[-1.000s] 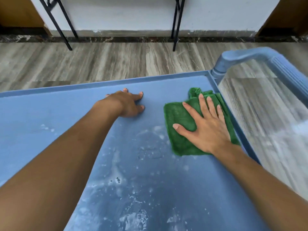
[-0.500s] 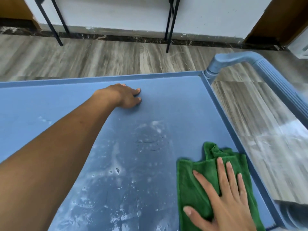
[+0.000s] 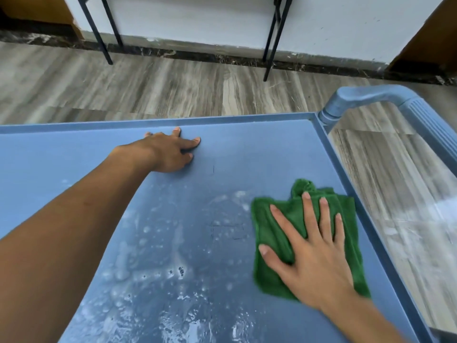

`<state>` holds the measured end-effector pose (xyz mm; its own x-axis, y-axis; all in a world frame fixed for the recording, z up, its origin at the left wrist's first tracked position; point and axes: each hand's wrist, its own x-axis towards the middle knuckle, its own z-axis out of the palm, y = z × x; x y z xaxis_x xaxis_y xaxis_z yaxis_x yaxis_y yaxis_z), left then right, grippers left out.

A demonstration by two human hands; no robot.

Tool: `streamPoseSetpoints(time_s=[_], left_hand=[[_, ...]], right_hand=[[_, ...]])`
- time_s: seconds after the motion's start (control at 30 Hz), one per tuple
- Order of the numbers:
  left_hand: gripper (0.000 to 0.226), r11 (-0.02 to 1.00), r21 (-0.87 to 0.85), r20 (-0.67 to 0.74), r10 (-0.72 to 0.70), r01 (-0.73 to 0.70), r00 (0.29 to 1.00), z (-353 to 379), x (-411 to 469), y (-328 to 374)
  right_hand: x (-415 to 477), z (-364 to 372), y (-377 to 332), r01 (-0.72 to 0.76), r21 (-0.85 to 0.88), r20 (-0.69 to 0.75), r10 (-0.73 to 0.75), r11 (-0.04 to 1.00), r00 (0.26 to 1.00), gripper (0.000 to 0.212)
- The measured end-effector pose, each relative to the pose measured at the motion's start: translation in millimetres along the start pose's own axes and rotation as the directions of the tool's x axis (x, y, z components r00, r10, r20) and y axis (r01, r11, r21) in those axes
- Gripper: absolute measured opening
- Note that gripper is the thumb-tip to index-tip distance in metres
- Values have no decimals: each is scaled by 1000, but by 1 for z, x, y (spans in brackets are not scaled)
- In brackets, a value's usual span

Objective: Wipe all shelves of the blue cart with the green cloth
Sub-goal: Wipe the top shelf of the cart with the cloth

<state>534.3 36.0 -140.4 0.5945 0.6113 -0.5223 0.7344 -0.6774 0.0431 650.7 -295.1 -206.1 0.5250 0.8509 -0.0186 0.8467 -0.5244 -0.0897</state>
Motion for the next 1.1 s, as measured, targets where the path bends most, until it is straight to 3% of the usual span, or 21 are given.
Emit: streamPoseSetpoints(time_s=[0.33,0.5,0.87,1.1], left_hand=[[49,998,-42,33,-35,37,999,-8,7,-4],[49,997,-54,49,-45,48,998,-9,10,-5],[49,999,-27,82,-21,23,996,-11,21,6],[48,1000,10,78,10,-11,997,-13,24,7]], right_hand=[[192,-1,-20,24,8,88,-24,1000,996,81],[227,2,-25,38,9,58,-38,999,998,79],[116,1,-9,59,-1,69,-59,998,996,76],[-21,6,-11,117,30,-111,-114,993,987,71]])
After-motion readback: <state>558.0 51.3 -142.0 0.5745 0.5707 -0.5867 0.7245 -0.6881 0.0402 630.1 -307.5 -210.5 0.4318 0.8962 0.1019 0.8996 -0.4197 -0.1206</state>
